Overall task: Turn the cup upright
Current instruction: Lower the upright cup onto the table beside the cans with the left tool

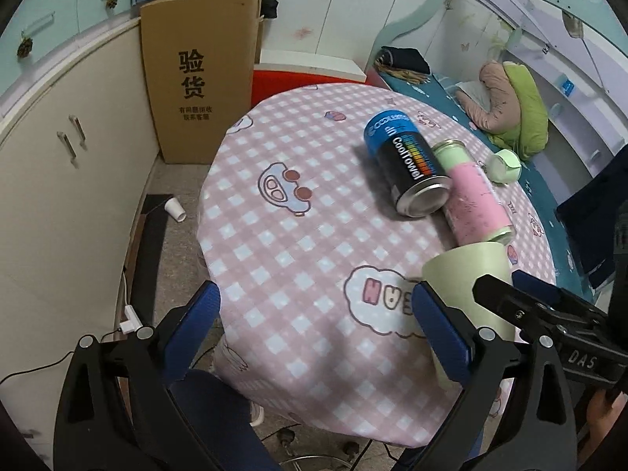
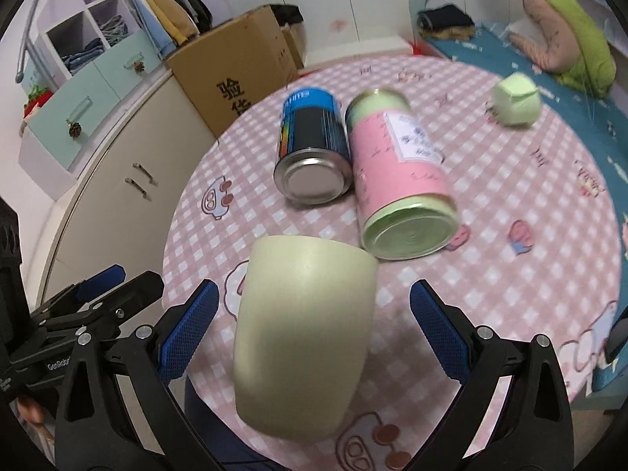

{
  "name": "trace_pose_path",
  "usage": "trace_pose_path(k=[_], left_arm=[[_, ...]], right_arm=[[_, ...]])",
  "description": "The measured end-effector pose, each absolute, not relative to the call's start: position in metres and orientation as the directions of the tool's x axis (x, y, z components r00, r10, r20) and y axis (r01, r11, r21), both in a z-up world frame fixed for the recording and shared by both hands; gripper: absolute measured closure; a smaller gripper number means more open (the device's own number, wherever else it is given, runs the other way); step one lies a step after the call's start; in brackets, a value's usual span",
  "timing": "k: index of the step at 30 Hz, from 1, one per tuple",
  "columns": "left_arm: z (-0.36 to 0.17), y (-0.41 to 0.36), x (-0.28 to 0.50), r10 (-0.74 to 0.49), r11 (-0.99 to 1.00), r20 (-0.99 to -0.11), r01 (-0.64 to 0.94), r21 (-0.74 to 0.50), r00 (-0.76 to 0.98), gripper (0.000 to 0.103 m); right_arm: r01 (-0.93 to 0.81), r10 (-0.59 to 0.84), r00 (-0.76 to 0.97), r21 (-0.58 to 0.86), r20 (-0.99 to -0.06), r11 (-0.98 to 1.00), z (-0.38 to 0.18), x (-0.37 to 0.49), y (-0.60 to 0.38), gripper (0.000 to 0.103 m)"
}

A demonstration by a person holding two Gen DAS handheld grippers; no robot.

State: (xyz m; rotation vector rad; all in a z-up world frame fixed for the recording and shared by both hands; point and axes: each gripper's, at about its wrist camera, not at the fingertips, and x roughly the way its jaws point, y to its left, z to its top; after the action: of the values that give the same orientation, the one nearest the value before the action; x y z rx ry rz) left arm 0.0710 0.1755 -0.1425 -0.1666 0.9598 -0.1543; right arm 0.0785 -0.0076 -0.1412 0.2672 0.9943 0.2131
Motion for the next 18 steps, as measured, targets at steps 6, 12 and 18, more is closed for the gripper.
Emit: trace_pose_path(k=[6, 12, 18], left_arm=[[-0.153, 0.182, 0.077, -0.196, 0.978, -0.811, 0.045, -0.205, 0.551, 0.009], [-0.156, 0.180, 0.080, -0.196, 0.979, -0.814, 0.055, -0.198, 0.547, 0.009], [-0.155, 0.183, 0.079, -0.201, 0.977, -0.811, 0.050, -0.208, 0.549, 0.009]], right_arm=[[-0.052, 0.318, 0.487, 0.336, -0.813, 0.940, -0.155, 0.088, -0.002, 0.005], [-0.061, 0.343, 0.476, 0.359, -0.810, 0.931, -0.158, 0.091, -0.004, 0.023], [-0.099, 0.328, 0.484, 0.321, -0.811, 0.942, -0.152, 0.086, 0.002, 0.023]])
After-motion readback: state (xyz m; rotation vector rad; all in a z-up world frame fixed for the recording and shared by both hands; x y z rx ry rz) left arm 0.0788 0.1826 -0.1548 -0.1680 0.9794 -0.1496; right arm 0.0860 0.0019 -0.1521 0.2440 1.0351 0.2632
